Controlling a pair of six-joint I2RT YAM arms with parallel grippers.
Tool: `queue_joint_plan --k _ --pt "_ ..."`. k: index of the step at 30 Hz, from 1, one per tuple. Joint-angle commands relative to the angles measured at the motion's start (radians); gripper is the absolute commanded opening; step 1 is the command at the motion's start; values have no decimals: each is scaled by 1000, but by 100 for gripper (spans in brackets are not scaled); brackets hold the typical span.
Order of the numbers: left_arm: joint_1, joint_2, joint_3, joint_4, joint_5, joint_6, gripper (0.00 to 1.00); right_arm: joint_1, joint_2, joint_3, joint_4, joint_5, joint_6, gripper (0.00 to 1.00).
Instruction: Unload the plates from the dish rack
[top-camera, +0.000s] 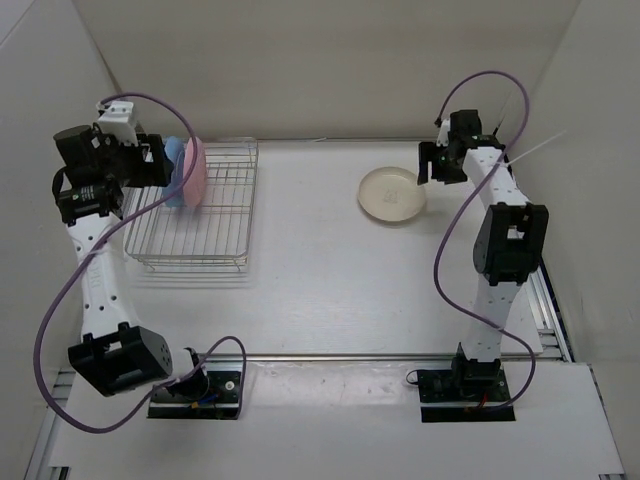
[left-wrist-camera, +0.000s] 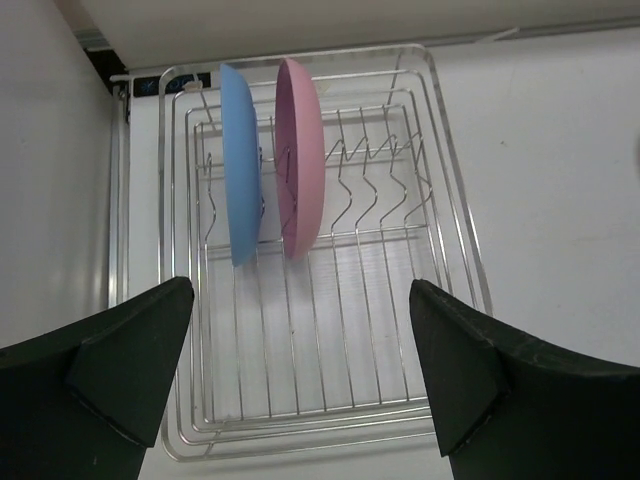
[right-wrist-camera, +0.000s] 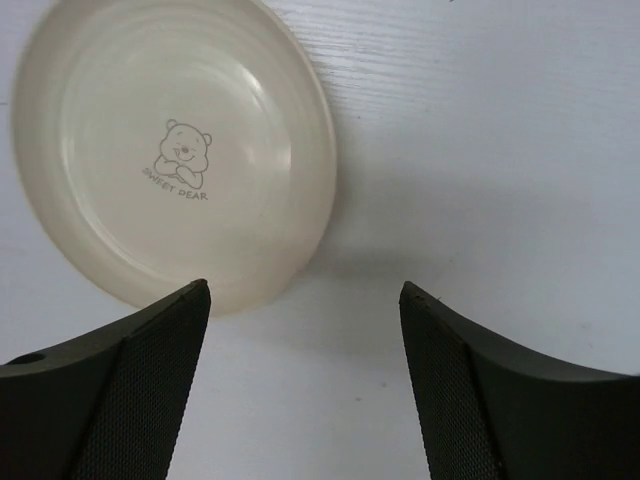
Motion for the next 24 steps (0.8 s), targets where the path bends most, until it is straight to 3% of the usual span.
queue_joint_plan --k 1,5,8,12,16,24 --pt "74 -61 -34 91 229 -49 100 -21 -175 -23 -8 -16 5 80" --pt "184 -27 -65 168 416 -68 100 -31 -295 -117 -60 -93 -89 98" --pt "247 72 -20 168 577 -68 100 -42 -353 -149 -178 -211 -193 96" --pt "269 245 105 113 757 -30 98 -53 -520 -293 -194 -273 -230 94" --pt "269 435 227 101 801 -29 95 -53 -658 -437 -154 -241 -239 91" --pt "248 635 357 129 789 -69 100 -53 -821 -531 -123 -241 -210 91"
